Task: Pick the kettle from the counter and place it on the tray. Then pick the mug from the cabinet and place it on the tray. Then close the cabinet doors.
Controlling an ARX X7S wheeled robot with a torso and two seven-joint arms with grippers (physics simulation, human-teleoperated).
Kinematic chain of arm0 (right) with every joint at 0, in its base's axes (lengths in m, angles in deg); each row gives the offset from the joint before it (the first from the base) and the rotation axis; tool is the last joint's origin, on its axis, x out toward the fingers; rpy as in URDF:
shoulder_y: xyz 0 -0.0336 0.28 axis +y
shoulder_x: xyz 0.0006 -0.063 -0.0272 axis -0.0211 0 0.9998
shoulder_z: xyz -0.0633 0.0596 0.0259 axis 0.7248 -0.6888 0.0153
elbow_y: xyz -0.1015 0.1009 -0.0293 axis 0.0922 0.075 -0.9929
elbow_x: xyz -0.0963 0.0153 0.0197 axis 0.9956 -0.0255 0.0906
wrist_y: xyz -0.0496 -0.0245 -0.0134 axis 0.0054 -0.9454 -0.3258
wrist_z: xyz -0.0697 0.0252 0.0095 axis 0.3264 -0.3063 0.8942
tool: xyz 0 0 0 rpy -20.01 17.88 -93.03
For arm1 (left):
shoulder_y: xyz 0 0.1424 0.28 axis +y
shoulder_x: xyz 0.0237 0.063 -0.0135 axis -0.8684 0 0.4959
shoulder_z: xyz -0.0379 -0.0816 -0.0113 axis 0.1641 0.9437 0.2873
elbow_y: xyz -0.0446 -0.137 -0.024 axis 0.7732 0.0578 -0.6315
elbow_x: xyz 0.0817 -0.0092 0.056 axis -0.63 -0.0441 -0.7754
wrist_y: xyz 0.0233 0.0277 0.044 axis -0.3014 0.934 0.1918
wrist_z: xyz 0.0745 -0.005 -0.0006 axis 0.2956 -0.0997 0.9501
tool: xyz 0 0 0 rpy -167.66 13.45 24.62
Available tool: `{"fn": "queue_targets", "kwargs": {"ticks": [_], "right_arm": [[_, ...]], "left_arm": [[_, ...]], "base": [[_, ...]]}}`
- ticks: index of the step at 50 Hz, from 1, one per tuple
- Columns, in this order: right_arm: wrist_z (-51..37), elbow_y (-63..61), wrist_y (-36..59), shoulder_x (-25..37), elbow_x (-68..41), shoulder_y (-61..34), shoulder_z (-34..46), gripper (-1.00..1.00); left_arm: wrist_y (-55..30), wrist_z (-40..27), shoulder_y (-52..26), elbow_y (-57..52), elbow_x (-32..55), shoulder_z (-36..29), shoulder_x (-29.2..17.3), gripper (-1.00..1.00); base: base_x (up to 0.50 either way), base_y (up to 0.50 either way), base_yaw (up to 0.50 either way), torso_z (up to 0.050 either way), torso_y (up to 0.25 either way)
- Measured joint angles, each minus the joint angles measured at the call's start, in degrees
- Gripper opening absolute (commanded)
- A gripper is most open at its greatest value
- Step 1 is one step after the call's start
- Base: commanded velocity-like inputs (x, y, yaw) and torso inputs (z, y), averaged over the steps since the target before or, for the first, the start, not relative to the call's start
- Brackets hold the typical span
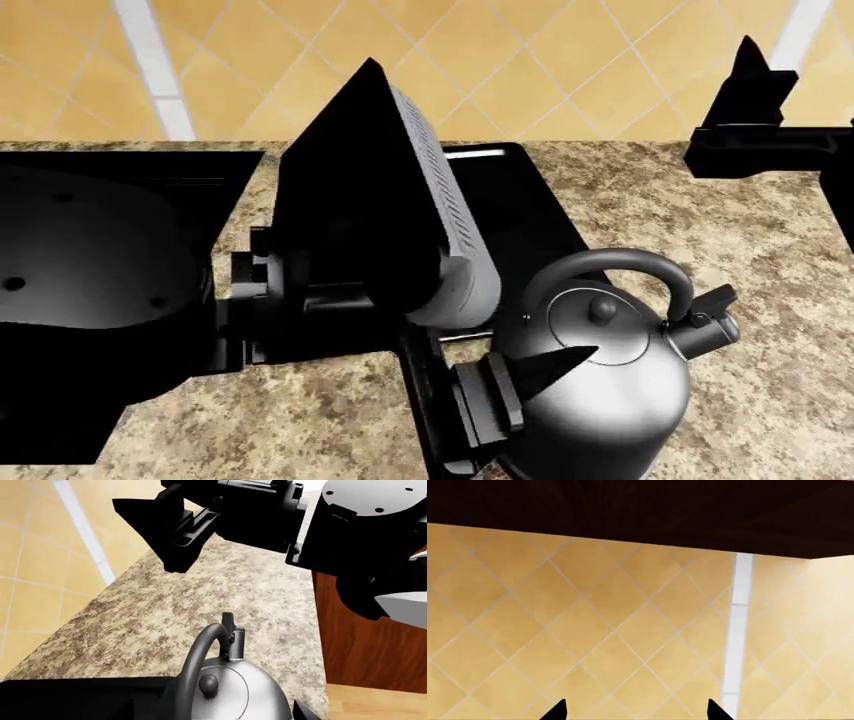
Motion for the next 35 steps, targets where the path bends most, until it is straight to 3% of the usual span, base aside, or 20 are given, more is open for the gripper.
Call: {"fn": "queue_targets", "kwargs": {"ticks": [35], "right_arm": [[2.9, 0.2, -2.4, 0.5, 3.1, 4.4, -1.1, 1.0]], "left_arm": [[4.1, 7.6, 7.4, 4.5, -14.5, -6.6, 4.9, 1.0]], "base": [[0.0, 0.0, 0.0, 0.0, 0.0]]}}
